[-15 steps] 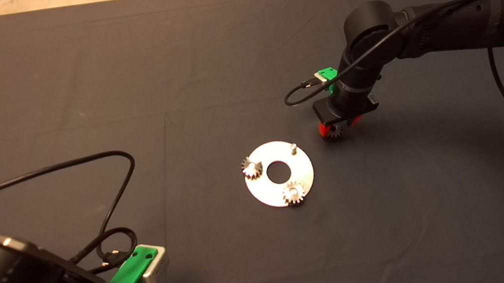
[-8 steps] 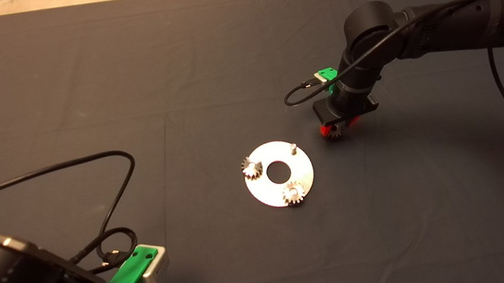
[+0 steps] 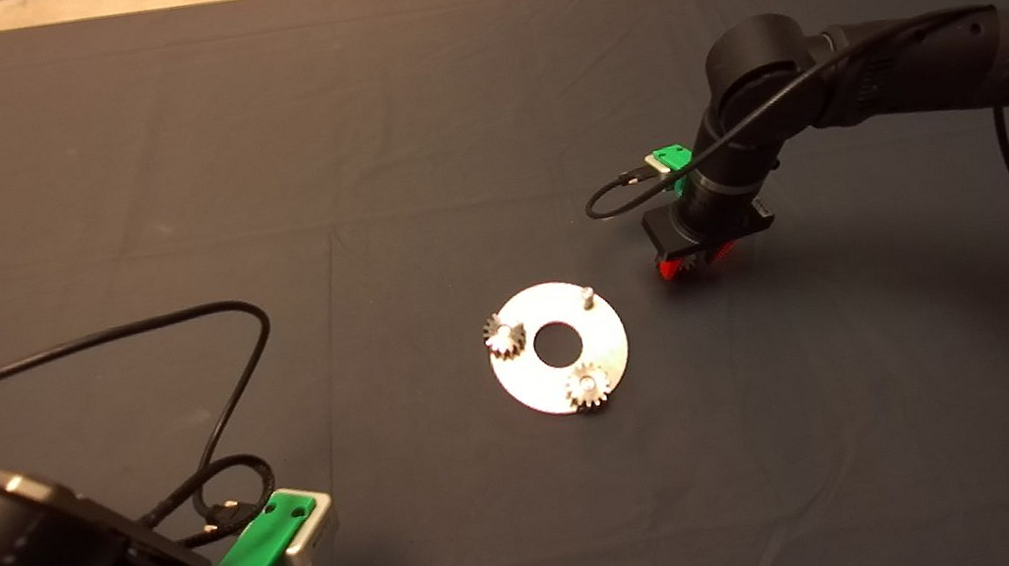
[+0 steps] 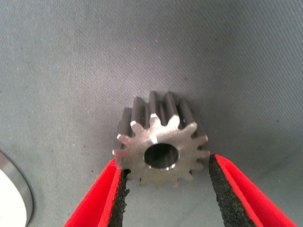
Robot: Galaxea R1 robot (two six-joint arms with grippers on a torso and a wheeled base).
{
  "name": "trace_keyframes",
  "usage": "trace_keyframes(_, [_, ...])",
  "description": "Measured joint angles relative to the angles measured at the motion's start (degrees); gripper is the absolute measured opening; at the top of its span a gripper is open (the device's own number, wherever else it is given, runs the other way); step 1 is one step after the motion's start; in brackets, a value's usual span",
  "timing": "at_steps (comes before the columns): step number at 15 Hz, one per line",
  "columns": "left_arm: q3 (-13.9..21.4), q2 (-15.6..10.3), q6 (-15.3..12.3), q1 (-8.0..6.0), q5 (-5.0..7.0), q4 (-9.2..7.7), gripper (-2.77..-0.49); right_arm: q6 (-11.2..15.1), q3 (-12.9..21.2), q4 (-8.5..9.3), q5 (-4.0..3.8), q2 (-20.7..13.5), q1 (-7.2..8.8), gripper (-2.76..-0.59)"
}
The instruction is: Install three planetary gears onto the carrier pins
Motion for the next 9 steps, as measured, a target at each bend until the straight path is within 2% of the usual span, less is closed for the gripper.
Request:
trace_keyframes(3, [0.0, 0.0, -0.02, -0.02, 0.0, 0.01, -0.77, 0.02, 0.54, 0.0, 0.02, -0.24, -0.02, -2.26])
trace_keyframes(9, [0.0, 0.0, 0.0, 0.0, 0.0, 0.01, -0.77, 0.02, 0.96, -0.01, -0.17, -0.3, -0.02, -2.26])
